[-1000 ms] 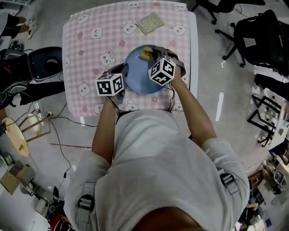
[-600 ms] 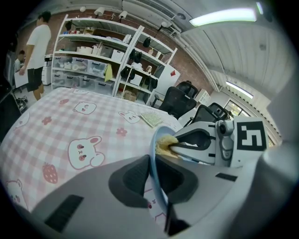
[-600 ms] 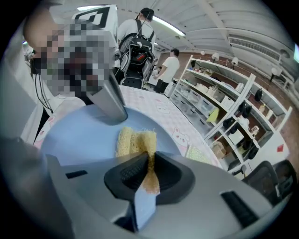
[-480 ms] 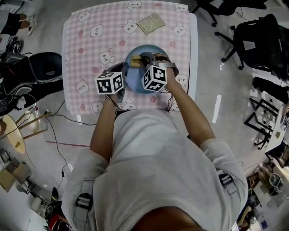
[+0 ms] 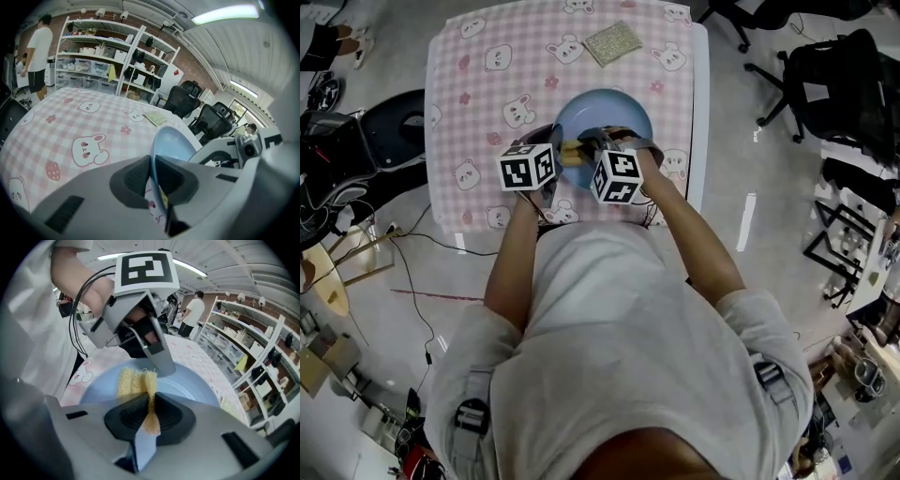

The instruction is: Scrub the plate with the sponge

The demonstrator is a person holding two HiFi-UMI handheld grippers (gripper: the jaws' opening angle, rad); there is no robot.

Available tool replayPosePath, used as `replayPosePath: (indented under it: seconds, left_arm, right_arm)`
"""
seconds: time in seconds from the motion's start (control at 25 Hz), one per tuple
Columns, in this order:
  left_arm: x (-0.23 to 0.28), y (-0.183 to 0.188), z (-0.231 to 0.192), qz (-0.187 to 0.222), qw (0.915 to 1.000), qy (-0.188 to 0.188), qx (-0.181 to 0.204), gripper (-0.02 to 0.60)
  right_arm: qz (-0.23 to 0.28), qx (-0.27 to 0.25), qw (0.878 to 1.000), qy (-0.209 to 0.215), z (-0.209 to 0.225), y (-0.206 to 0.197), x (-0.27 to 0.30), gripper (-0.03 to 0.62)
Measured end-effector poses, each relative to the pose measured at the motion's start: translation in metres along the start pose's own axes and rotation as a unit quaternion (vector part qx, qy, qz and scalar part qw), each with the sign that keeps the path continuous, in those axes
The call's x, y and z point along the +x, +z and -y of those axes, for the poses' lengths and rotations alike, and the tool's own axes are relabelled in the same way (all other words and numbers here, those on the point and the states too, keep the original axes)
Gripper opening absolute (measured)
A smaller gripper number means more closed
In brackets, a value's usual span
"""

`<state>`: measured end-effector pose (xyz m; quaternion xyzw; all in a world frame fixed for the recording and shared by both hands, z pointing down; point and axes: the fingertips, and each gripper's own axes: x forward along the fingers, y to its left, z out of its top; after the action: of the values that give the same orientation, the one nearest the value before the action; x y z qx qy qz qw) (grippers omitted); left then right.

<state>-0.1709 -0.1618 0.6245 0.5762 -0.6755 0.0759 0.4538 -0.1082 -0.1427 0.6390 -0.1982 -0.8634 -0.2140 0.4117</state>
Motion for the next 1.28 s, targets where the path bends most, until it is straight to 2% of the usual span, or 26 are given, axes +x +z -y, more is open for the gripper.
replayPosePath:
  seconds: [0.12, 0.2, 0.4, 0.68, 1.08, 1.28]
  left_arm:
    - [0.002, -0.001, -0.002, -0.002, 1.0, -0.001, -0.009, 0.038]
    - [0.004, -0.002, -0.002, -0.001, 0.9999, 0.002, -0.011, 0.037]
    - [0.002, -0.007, -0.007, -0.001, 0.9998, 0.013, -0.013, 0.035]
    - [0.006, -0.012, -0.005, -0.012, 0.9995, 0.018, -0.023, 0.034]
    - [0.004, -0.021, -0.007, -0.019, 0.9992, 0.014, -0.033, 0.031]
    - [0.002, -0.024, -0.006, -0.02, 0.9992, 0.01, -0.034, 0.031]
  right_arm:
    - [0.007, 0.032, 0.999, 0.028, -0.013, -0.002, -0.001, 0.048]
    - [0.002, 0.032, 0.999, 0.042, -0.02, -0.006, -0.002, 0.048]
    - [-0.027, -0.04, 0.996, 0.071, -0.048, -0.016, -0.005, 0.047]
    - [-0.056, -0.091, 0.988, 0.115, -0.078, -0.055, -0.02, 0.046]
    - [-0.111, -0.058, 0.986, 0.108, -0.064, -0.095, -0.035, 0.046]
    - [-0.14, -0.06, 0.986, 0.062, -0.04, -0.115, -0.038, 0.048]
